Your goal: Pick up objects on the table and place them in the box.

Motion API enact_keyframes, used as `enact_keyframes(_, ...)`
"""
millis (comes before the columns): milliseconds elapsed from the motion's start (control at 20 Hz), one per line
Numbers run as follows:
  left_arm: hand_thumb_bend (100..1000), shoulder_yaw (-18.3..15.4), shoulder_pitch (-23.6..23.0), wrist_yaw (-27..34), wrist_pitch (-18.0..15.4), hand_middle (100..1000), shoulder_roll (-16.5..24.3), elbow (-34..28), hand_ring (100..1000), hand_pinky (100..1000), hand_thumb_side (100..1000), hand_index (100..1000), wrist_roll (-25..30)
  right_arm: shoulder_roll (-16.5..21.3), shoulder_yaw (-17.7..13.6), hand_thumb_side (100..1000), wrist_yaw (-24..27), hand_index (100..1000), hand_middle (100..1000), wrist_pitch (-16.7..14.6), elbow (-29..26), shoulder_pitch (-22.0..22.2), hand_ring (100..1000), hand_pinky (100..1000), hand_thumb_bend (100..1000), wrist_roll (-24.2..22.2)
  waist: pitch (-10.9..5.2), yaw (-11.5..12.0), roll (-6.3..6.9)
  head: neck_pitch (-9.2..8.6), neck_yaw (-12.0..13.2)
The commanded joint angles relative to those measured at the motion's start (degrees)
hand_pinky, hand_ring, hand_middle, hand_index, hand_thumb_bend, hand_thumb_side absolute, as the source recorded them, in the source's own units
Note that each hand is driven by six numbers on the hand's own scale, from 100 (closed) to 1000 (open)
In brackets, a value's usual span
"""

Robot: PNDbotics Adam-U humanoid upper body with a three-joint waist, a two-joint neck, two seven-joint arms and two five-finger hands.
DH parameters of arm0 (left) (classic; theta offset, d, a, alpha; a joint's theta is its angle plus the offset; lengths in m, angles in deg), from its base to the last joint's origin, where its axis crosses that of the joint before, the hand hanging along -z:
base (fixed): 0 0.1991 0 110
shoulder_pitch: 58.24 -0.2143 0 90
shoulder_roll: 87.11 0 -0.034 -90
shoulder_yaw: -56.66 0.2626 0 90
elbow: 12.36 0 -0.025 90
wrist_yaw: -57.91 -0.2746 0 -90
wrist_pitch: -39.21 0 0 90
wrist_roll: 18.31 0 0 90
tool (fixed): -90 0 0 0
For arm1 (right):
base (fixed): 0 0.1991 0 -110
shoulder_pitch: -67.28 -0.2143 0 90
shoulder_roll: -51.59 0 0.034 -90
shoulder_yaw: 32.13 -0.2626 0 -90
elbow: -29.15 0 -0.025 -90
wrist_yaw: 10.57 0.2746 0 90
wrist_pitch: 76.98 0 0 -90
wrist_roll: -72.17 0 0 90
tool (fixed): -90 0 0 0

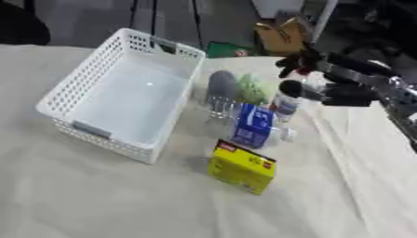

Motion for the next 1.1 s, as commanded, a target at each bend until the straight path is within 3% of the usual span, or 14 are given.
enact_keyframes(50, 100, -0.05, 0.50, 0.03, 0.23, 773, 1.19, -1.04, 788, 809, 727, 785, 0.16, -0.05, -1.09, 1000, -4.67, 954, 803, -0.74, -1.74, 0.68, 955, 920, 558, 1.82, -0.92, 0.03, 0.33, 0.66, 1.17)
enact_keyframes(400, 100, 0.02, 0.69, 0.42, 0.35, 773, 1.29, -1.04, 788, 808, 725, 785, 0.14, -1.52, -1.47, 1000, -15.35, 953, 808, -3.55, -2.21, 3.28, 951, 921, 567, 4.42, -0.97, 0.20, 0.35, 0.88, 5.42)
enact_keyframes(600, 100, 0.10, 0.83, 0.55, 0.39, 773, 1.47, -1.04, 788, 809, 723, 785, 0.15, -2.12, -2.11, 1000, -15.99, 955, 808, -3.35, -2.28, 5.21, 954, 921, 595, 4.24, -0.79, 0.31, 0.28, 1.12, 5.23)
enact_keyframes(1100, 100, 0.39, 1.06, 0.77, 0.56, 772, 2.14, -1.04, 788, 808, 722, 784, 0.43, -3.02, -3.82, 1000, -16.58, 950, 803, -1.94, -4.39, 10.62, 951, 917, 636, 3.27, -0.33, 0.75, -0.25, 1.59, 1.86)
